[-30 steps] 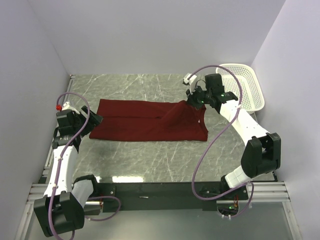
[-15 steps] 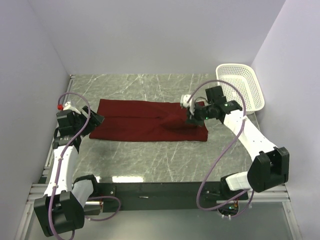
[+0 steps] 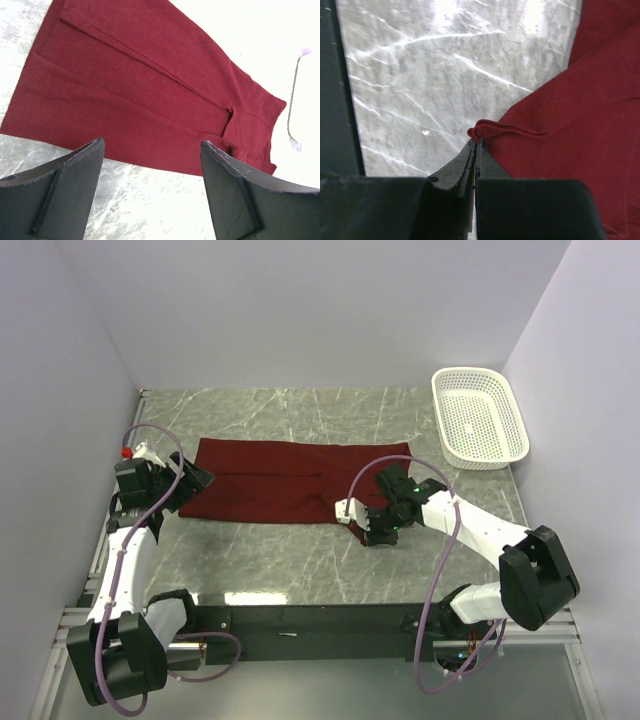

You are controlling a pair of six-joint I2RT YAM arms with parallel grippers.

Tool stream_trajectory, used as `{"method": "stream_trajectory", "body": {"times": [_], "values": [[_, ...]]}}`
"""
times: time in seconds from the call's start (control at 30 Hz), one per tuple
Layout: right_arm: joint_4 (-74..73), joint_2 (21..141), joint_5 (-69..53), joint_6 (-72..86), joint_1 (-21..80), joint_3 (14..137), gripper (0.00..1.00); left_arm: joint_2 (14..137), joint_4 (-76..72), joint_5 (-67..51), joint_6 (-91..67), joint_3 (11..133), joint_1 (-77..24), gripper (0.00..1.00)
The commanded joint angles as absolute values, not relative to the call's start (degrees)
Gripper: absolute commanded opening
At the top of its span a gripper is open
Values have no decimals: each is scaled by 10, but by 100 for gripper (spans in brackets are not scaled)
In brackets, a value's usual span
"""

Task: Fold and stack the t-shirts
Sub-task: Fold the tshirt

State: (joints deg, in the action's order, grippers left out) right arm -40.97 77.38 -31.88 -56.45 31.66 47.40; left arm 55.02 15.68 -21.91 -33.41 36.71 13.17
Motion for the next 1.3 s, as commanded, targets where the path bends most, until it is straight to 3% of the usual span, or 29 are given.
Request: {"method": "stream_trajectory", "body": {"times": [0.0,0.1,0.13,0.23,0.3,0.5,0.67,1.27], "values": [[-371,776,-275,-555,329,472,0,553,134,-241,-319,364,134,83],[-377,788,-283,-552,328,480,5,554,134,-243,-317,364,134,83],[-381,791,-288,-548,327,483,21,554,135,-242,-317,365,134,82],[-391,788,-314,-530,311,506,45,553,135,-242,-316,365,134,82],[-381,789,-331,-491,290,531,50,553,135,-242,-316,365,134,82],[-352,857,-351,-327,276,614,51,552,134,-243,-316,364,134,82],[-339,952,-314,-214,276,670,45,547,135,-244,-316,363,134,82],[-336,1030,-268,-185,277,676,44,546,132,-247,-316,362,134,82]]}}
